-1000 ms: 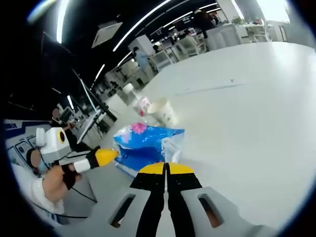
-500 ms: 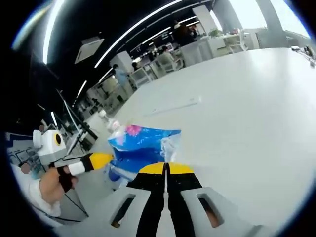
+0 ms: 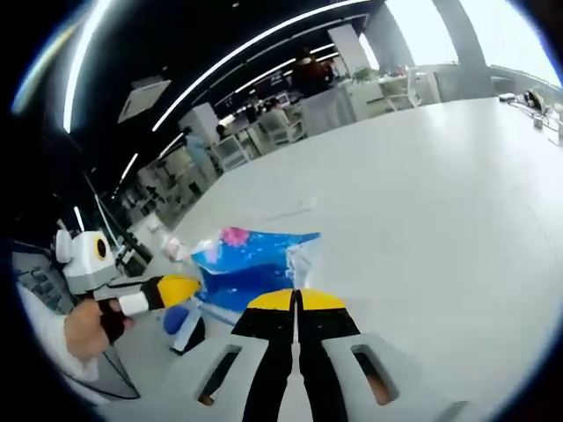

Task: Arrange the tabletop items into an orderly group along one side of the table until the central work area is clear of visible clutter.

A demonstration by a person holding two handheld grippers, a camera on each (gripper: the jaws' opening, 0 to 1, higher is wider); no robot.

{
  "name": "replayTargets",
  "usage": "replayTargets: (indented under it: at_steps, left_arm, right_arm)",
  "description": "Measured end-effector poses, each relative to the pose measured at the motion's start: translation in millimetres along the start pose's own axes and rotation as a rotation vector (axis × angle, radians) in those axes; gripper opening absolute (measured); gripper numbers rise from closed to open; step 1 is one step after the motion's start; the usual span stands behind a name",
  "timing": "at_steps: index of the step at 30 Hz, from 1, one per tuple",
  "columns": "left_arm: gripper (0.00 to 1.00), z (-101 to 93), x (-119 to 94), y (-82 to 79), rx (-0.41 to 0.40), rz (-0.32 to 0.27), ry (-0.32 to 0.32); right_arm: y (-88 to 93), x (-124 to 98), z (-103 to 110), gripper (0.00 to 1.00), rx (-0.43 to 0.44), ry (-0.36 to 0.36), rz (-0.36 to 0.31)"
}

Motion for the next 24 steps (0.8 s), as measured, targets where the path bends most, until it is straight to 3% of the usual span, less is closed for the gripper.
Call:
replayTargets:
  at_steps: [13, 24]
  left_arm:
    - [0.01, 1.2, 44, -9.5, 0.041, 0.075, 0.0]
    - [0.02, 10.0, 82, -3.1, 0.065, 0.164, -0.004]
  right_arm:
    - [-29.4, 28, -35, 0.0, -0.047, 0.006, 0.006]
    - [-26.1, 57, -63, 0.0, -0.072, 0.02, 0.054]
Point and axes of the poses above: the point that each gripper's makers call its tool centre point, and the gripper's own axes: x roughly forward along the fingers, z roughly to its left, y roughly out of its underside, the point moved 9 cm from there along -x, roughly backward along the fingers, and after that the axes turned 7 degrees about z, right-handed, at the moved point
